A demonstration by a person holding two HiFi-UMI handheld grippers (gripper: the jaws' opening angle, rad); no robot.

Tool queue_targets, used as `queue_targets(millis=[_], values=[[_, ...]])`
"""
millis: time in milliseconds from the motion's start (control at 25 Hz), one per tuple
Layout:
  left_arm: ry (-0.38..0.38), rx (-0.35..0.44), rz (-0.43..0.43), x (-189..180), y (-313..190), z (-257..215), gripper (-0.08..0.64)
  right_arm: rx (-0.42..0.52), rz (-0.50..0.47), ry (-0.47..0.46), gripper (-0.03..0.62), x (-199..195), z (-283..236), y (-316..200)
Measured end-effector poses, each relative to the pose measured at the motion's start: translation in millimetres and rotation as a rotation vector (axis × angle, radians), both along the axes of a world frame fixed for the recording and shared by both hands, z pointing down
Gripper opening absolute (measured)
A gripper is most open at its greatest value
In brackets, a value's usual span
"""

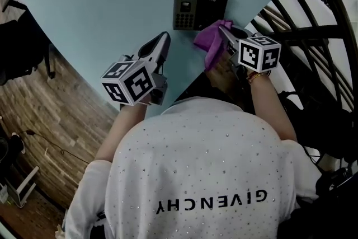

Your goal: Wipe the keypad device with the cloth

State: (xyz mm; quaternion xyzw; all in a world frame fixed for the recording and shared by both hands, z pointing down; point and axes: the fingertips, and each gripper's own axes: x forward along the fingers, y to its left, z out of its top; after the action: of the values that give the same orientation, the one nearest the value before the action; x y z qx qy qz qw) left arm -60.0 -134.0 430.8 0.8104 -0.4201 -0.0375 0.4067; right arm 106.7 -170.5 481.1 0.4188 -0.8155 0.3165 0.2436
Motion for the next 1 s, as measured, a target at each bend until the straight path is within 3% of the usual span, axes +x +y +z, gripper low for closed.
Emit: queue_targets(millis=[240,320,520,640,760,1000], values=[[-0.012,0.037,0.033,-1,-8,-10,0.002,0.005,0.087,0.036,0.026,12,-7,0],[-0.014,0.036,0.022,-7,-7,-9,0.002,0.013,0.045,0.029,0.026,-8,-11,2],[-0.011,0.019,-0.040,-26,2,-4,0.002,-0.011,-0.229,0.012,0.026,-97,-4,25],[-0.008,0.007,-0.054,-28,10,-1,0.002,0.003,-0.324,0.040,0.026,-125,2,28],[-0.014,-0.010,-0.072,-34,17,5,0.002,0.022,-0.349,0.060,0.026,-135,8,25],[-0.021,-0.011,-0.067,-35,18,5,0.002,0.005,-0.284,0.003,0.026,-118,9,18]])
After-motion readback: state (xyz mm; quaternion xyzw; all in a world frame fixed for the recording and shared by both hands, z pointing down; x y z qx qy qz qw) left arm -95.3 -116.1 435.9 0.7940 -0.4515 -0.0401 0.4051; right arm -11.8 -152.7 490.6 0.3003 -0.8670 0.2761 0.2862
